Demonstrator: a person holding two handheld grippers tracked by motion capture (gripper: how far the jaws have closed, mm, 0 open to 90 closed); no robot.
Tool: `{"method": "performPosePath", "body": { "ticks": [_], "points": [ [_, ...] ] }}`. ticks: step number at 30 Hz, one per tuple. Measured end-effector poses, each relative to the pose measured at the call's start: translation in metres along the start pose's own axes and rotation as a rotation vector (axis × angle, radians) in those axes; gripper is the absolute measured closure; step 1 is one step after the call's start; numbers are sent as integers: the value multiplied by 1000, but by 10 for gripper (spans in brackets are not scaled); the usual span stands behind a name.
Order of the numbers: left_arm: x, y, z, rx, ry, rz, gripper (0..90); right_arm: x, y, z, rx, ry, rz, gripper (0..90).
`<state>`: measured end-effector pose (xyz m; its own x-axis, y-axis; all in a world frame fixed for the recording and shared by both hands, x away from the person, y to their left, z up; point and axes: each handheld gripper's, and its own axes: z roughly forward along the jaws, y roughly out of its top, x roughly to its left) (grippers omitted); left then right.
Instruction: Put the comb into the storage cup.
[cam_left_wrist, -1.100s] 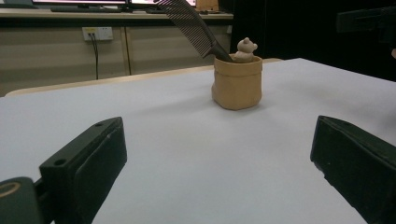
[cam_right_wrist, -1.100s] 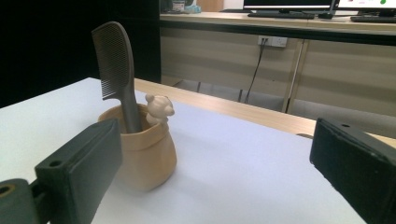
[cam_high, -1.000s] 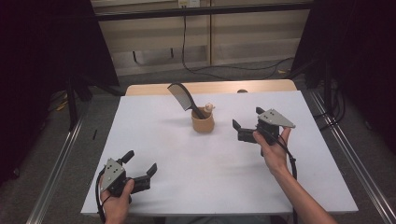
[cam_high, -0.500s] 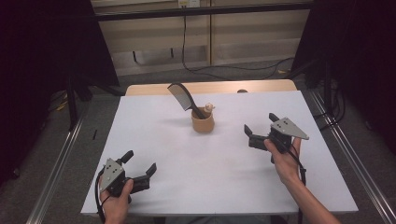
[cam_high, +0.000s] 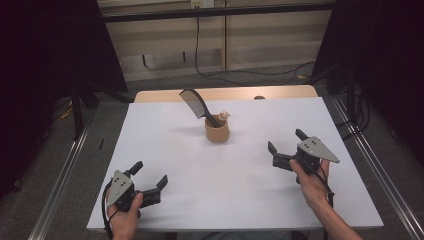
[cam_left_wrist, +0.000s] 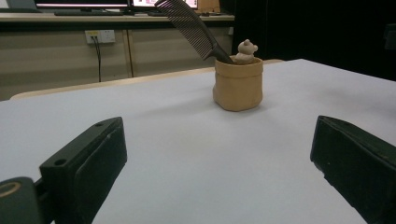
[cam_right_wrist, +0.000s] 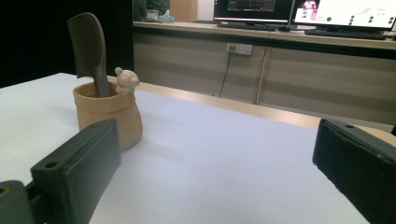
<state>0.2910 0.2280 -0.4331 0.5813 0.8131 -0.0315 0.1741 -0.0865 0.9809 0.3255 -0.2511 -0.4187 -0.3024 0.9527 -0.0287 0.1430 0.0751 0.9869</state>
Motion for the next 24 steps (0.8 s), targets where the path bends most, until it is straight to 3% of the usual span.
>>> {"method": "performPosePath", "body": {
  "ticks": [7,10,24],
  "points": [
    [-2,1,0,-8,3,20,38,-5,3,-17,-21,-31,15,16],
    [-2,0,0,-3,5,3,38,-7,2,-23,-23,-37,15,16],
    [-1,0,-4,2,13,-5,38,-19,-6,-53,2,-53,32,11]
  ]
}}
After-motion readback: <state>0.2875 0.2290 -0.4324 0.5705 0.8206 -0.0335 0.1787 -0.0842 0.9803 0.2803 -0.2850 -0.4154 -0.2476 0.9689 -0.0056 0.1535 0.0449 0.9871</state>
